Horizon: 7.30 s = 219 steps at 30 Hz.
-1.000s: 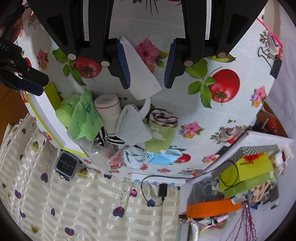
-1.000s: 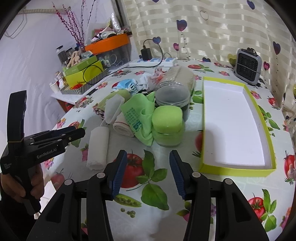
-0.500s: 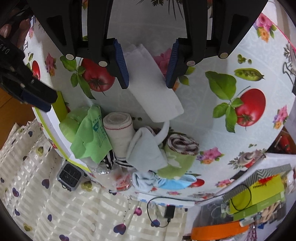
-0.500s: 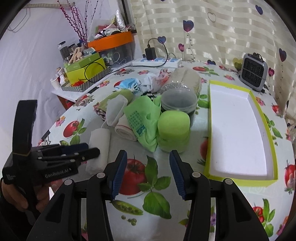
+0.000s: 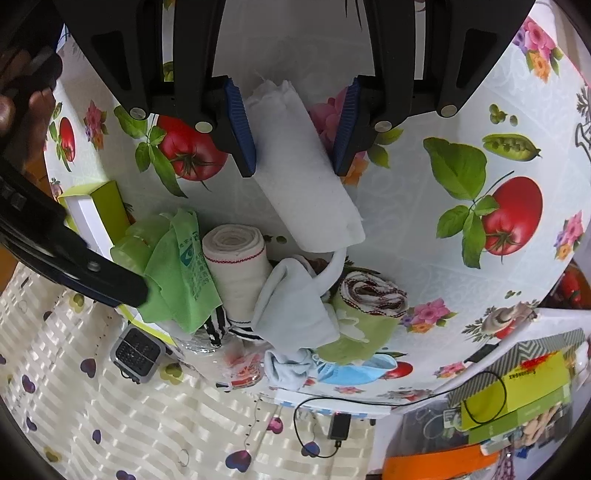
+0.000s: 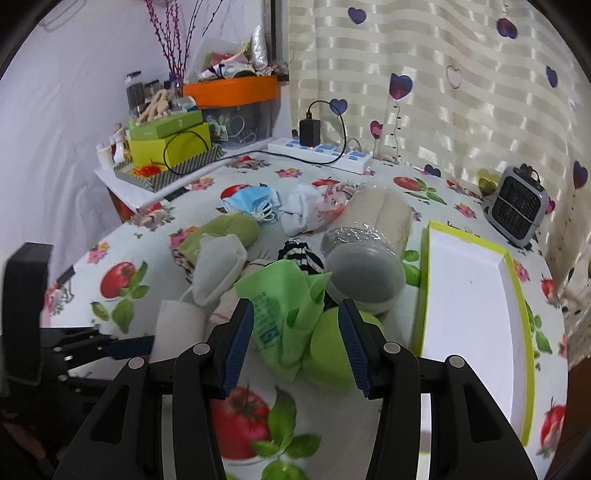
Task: Organize soft objects
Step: 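Grasp the white folded towel with the left gripper while the right gripper grasps the green cloth, then carry the white towel and green cloth with both grippers into the yellow box, then open both grippers to release the towel and cloth in the box, then grasp the white sock with the left gripper while the right gripper reaches the beige rolled cloth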
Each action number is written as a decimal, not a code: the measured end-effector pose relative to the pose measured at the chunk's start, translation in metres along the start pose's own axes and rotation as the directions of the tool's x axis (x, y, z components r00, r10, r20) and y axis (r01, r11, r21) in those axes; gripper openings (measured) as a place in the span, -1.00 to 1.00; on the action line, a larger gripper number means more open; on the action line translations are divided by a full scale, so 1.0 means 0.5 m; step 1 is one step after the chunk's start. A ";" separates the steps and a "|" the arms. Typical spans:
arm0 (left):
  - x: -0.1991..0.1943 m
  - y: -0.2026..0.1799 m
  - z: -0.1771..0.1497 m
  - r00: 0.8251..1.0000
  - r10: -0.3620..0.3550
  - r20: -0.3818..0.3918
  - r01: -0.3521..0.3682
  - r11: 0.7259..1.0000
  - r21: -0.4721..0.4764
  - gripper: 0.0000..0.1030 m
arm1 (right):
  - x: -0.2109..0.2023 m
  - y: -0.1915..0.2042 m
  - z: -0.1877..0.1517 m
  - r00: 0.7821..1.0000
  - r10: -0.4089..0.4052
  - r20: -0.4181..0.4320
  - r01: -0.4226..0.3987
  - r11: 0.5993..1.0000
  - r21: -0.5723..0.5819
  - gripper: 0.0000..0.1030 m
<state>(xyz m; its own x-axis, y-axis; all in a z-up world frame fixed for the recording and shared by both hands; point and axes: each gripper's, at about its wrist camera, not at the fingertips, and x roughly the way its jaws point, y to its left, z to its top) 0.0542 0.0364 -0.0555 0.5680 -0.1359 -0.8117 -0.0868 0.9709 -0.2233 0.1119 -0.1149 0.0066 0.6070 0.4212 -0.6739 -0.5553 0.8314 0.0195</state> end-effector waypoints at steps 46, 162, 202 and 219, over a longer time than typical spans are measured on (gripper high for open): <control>-0.098 -0.050 -0.004 0.989 -0.097 0.113 0.088 0.993 0.083 -0.60 | -0.145 -0.029 -0.051 0.987 0.100 0.129 -0.114 0.987 0.112 -0.95; -0.070 -0.169 0.077 0.985 -0.116 0.130 0.090 0.977 0.194 -0.31 | -0.142 -0.086 -0.097 0.999 0.023 0.037 -0.030 0.979 0.201 -0.08; -0.029 0.053 0.110 0.989 -0.100 0.111 0.100 0.995 0.008 -0.30 | 0.000 0.042 -0.014 0.991 0.129 -0.038 -0.126 0.989 0.083 -0.08; 0.064 0.039 0.155 0.983 -0.173 0.065 0.172 0.985 0.020 -0.28 | 0.015 0.023 0.007 0.995 0.088 -0.041 -0.084 0.992 0.099 -0.08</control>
<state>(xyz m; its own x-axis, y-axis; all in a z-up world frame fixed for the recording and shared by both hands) 0.1342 0.0662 -0.0439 0.6268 -0.2890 -0.7236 0.0289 0.9367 -0.3491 0.1122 -0.1010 0.0041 0.5322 0.4777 -0.6990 -0.5450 0.8251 0.1489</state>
